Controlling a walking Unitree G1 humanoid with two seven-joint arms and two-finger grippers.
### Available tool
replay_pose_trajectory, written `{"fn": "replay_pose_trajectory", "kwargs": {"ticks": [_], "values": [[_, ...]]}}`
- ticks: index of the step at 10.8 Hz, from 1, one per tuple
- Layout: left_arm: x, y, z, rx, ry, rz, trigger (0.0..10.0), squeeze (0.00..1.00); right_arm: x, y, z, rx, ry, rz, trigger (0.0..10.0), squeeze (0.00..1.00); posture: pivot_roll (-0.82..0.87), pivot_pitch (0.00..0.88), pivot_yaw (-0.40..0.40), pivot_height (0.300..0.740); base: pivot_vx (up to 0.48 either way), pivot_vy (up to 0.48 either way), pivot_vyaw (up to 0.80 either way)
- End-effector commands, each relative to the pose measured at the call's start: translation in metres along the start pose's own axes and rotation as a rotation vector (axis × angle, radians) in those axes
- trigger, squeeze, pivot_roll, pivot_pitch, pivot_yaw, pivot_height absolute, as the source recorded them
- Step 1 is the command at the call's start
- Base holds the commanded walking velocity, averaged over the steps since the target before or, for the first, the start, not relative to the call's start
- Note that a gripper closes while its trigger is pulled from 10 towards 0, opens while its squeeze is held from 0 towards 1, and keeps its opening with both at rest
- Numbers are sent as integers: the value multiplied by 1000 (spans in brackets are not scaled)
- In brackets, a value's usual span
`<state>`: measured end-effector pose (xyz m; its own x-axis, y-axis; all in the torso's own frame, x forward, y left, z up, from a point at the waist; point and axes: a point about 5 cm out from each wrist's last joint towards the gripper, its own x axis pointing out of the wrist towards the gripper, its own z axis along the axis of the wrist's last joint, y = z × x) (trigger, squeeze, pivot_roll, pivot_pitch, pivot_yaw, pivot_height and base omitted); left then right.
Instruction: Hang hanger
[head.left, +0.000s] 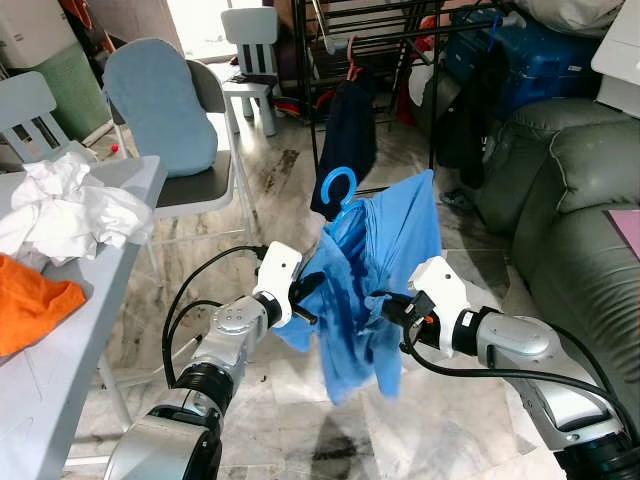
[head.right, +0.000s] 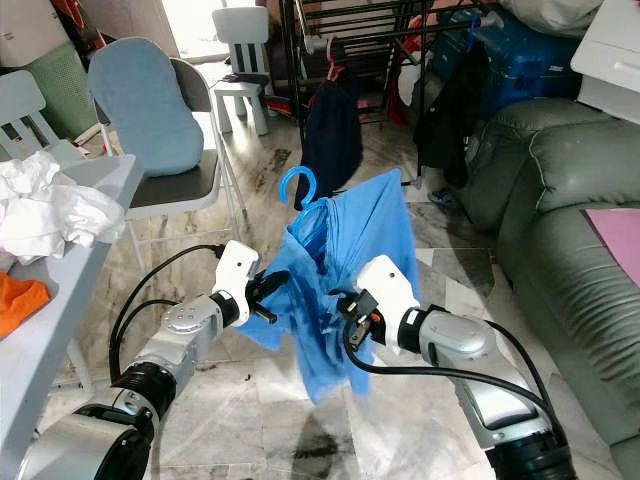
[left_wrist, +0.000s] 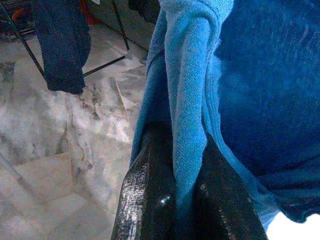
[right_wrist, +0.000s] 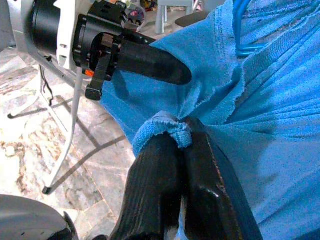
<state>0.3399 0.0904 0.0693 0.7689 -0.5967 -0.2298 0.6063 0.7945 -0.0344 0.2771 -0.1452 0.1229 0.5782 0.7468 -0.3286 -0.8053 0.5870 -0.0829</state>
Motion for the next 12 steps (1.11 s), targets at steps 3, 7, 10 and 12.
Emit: {"fn": "replay_pose_trajectory", "kwargs": {"ticks": [3, 7, 10, 12], "values": [[2, 10, 18, -4, -64, 49, 0, 0, 5, 11, 2, -7, -1, 72, 0, 0, -245, 0, 71, 740, 0, 0, 0], [-6, 24, 27, 54, -90, 44, 0, 0, -13, -45, -35, -299, 170, -462, 10000, 0, -252, 0, 72, 740, 0, 0, 0], [-18, 31, 7, 13, -68, 99, 0, 0, 7, -39, -31, -262, 69, -451, 10000, 1000, -246, 0, 64, 740, 0, 0, 0], [-27, 36, -8, 3, -27, 145, 0, 0, 15, -19, -46, -305, 145, -314, 10000, 1000, -237, 0, 53, 740, 0, 0, 0]]}}
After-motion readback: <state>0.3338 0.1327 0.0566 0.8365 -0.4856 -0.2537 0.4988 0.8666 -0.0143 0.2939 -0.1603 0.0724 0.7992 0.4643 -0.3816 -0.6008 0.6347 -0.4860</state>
